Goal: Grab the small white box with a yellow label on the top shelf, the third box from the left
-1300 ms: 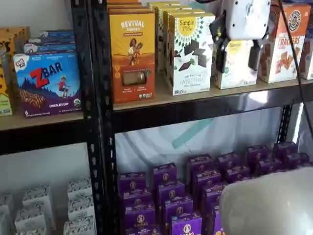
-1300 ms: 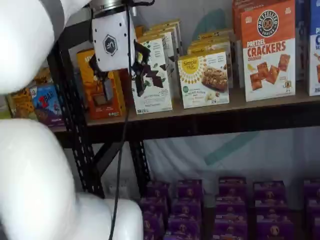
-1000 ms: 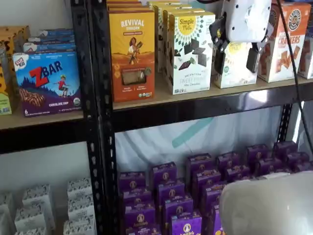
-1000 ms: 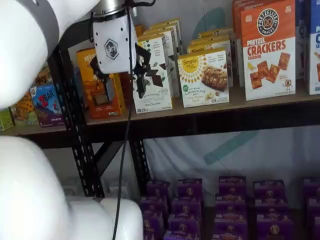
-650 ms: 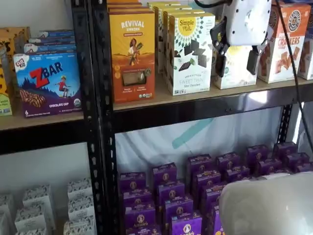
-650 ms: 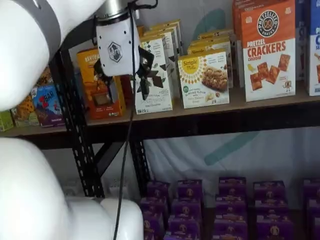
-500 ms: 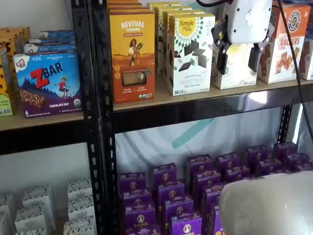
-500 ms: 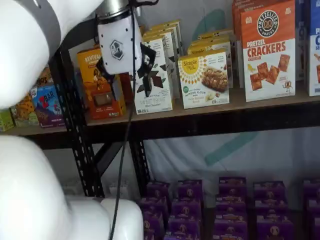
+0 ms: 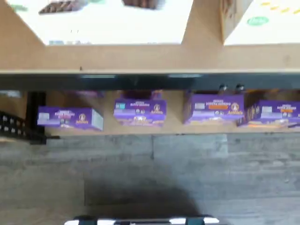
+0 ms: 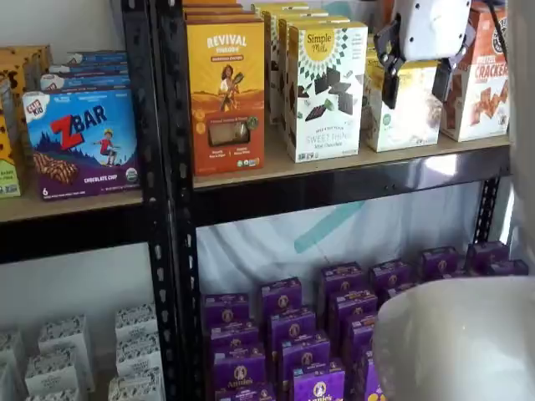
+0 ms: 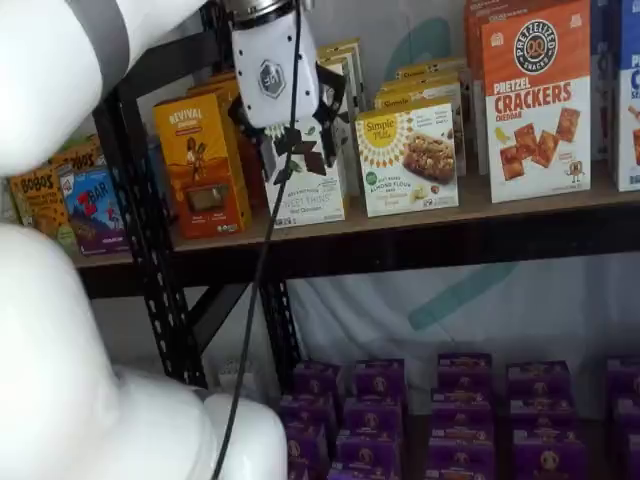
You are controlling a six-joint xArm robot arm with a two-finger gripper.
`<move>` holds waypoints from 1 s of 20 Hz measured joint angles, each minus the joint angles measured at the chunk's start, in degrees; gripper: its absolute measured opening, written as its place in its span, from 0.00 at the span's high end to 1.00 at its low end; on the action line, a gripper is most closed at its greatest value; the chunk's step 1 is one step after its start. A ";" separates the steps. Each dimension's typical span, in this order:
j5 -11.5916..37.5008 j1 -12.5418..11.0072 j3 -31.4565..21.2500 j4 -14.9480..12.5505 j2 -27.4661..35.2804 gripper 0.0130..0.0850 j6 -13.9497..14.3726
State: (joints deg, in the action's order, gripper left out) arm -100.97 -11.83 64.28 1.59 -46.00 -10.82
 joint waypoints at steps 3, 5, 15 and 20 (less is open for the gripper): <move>1.23 -1.52 1.13 0.33 1.39 0.00 -1.42; 1.95 -3.04 2.37 0.78 2.92 0.00 -2.83; 5.41 -6.31 5.98 0.81 8.91 0.00 -6.14; 6.28 -7.73 8.07 2.18 12.14 0.00 -7.45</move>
State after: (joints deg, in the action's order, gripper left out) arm -94.69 -19.56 72.34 3.77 -33.87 -18.28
